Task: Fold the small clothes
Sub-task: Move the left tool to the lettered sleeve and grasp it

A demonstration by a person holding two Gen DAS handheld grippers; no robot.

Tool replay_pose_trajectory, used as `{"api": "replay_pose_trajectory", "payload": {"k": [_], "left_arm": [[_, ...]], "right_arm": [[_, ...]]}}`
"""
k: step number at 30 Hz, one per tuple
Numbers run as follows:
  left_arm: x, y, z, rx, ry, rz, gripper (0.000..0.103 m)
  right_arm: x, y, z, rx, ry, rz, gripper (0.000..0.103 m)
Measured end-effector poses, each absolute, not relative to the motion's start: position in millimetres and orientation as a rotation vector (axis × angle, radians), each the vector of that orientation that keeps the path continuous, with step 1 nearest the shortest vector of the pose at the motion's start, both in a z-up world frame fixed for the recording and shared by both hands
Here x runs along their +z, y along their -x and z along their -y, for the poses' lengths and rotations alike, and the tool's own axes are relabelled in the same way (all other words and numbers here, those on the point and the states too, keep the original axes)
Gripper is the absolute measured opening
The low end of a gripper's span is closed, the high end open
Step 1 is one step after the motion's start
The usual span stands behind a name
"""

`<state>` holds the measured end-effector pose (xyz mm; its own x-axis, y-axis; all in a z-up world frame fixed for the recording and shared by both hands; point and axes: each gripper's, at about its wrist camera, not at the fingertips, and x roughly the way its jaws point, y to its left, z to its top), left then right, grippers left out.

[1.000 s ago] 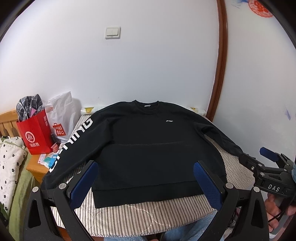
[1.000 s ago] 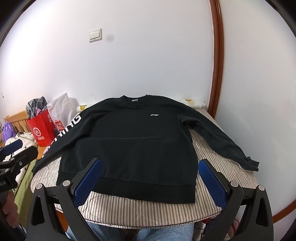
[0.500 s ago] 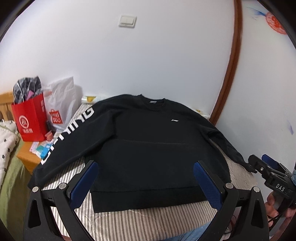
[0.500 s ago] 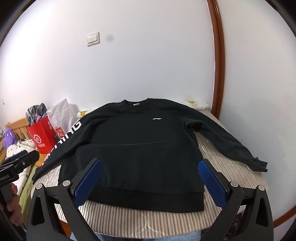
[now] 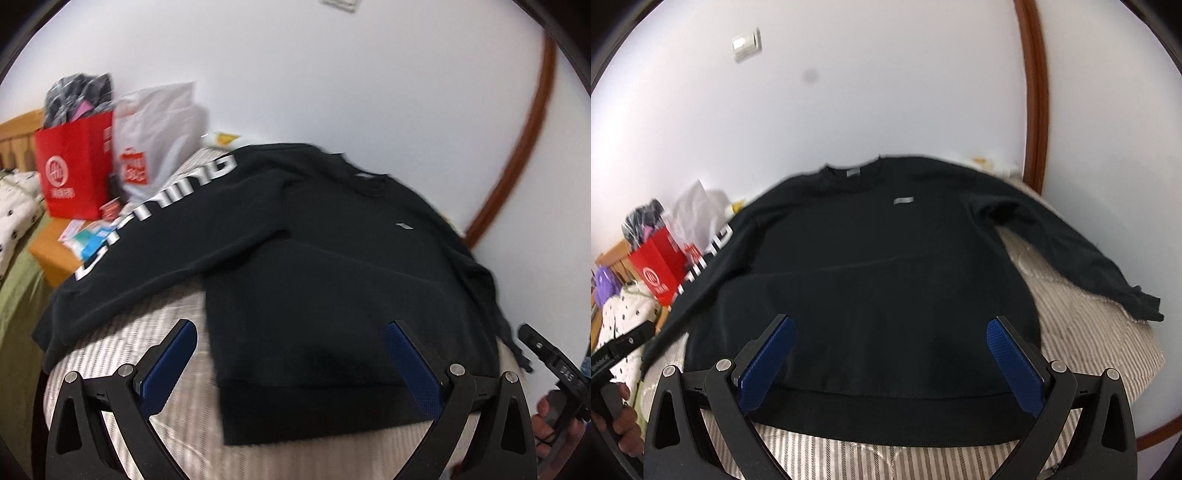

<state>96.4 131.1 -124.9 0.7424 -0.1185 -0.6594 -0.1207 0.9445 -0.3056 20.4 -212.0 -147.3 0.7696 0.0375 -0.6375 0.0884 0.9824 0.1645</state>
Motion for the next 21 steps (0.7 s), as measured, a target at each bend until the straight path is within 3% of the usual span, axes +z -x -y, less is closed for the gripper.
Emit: {"api": "replay_pose_trajectory", "payload": {"k": [13,21], "left_arm": [[-183,-120,-202,0.075,0.489,-0.833,0.102],[-204,-118,-227,0.045,0.616,-0.8,0.102]], "right_arm": [[-179,-80,159,-0.028,-0.114,-0.784,0.102],[-185,-90,121,-0.08,0.001,-0.769,0.102]]}}
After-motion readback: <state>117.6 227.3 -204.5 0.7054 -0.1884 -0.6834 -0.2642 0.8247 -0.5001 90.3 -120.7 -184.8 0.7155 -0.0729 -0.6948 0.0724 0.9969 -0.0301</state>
